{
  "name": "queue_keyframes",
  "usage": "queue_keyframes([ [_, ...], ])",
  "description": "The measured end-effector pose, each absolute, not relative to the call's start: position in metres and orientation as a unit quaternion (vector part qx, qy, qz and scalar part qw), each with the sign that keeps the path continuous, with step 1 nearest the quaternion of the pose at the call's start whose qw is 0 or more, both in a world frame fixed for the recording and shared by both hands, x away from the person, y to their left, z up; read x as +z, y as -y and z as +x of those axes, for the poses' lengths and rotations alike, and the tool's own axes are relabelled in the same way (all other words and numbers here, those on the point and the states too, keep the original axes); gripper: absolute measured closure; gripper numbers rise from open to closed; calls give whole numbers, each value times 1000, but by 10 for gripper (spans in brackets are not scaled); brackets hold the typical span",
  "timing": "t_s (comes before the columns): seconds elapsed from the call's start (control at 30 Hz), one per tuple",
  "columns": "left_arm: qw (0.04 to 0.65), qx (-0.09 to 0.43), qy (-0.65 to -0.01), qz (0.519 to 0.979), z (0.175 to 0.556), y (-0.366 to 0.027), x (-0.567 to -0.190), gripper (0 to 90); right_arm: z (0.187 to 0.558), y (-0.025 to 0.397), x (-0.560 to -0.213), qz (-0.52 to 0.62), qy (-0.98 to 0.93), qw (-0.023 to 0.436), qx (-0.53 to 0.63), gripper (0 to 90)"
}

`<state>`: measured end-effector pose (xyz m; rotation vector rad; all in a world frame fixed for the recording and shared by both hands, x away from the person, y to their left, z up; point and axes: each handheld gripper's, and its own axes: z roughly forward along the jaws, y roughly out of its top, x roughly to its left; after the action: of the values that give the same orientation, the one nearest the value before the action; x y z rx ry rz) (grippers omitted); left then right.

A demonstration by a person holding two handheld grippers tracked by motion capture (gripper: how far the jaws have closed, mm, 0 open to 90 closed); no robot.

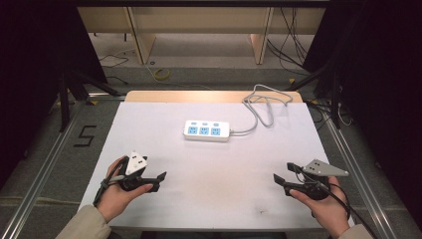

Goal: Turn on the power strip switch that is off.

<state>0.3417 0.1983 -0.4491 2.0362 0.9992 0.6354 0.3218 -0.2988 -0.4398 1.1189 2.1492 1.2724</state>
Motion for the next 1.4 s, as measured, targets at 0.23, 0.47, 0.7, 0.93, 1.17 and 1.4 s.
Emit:
queue_keyframes([
  [0.23,369,247,-395,805,342,-199,-451,187,322,293,-439,398,-794,198,416,638],
  [0.47,379,240,-399,800,343,-198,-450,200,325,290,-436,393,-798,207,407,900],
  [0.7,381,242,-399,798,343,-197,-450,203,329,286,-435,403,-797,199,403,900],
  [0.93,380,244,-404,795,343,-197,-450,205,337,280,-431,407,-793,193,411,900],
  [1.17,380,246,-404,795,343,-197,-450,206,343,276,-429,406,-793,192,412,900],
  [1.4,380,245,-404,795,344,-198,-449,207,352,271,-428,402,-796,193,409,900],
])
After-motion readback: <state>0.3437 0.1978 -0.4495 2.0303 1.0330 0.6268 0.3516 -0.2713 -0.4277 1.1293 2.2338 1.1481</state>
